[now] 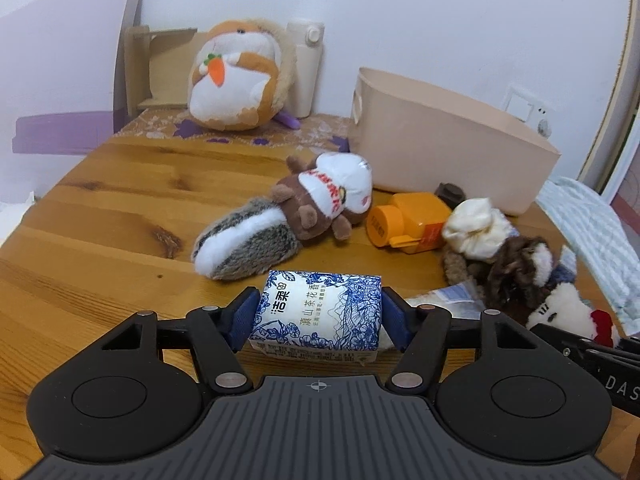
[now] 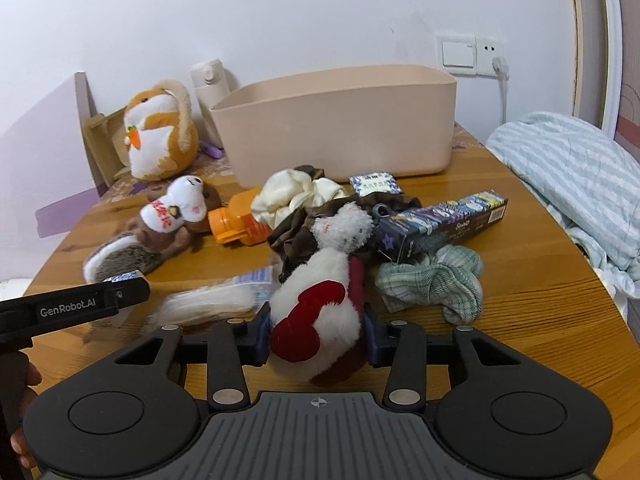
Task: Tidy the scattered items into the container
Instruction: 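Carry the carton and plush into the basket and open both grippers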
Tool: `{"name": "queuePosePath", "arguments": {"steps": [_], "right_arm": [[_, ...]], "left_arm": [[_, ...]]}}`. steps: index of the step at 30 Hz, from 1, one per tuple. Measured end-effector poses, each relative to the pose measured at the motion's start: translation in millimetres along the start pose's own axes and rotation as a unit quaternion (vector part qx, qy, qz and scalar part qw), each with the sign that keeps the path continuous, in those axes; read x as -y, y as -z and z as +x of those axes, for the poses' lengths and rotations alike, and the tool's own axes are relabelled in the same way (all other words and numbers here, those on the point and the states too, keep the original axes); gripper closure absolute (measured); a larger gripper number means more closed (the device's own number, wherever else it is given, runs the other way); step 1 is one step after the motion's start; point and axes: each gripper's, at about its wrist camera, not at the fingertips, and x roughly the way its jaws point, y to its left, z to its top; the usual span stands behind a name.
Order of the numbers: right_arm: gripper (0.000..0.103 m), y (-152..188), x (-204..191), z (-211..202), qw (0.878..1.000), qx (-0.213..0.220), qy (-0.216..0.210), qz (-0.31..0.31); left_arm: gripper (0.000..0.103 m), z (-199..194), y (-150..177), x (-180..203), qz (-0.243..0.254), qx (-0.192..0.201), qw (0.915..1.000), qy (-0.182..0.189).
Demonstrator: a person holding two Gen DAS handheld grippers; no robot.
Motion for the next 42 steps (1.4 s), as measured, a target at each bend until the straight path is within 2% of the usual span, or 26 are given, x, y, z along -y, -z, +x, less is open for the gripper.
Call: {"name": "queuePosePath", "arguments": {"steps": [12,21,30,42], "right_arm": [[0.063,-11,2,-45,0.998,0.058,0.000,-0.014],[0.063,-46,2,-61,0.992,0.110,0.020,-0.051],[0.063,-89,15,-49,0.988,0.139,0.033,-0.062],[0.063,-151,49,4,0.988,0.142,0.044,-0.050]], "left_arm": [[0.037,-32,-14,13,0.009,0.036,0.9992,0.014],[0.037,-37,-58,30,0.025,0.075,0.9964,0.030],[0.037,-18,-95,46,0.032,0.093,0.9947,0.031],[0.037,16,-151,87,0.085,0.136,0.9864,0.037]]}}
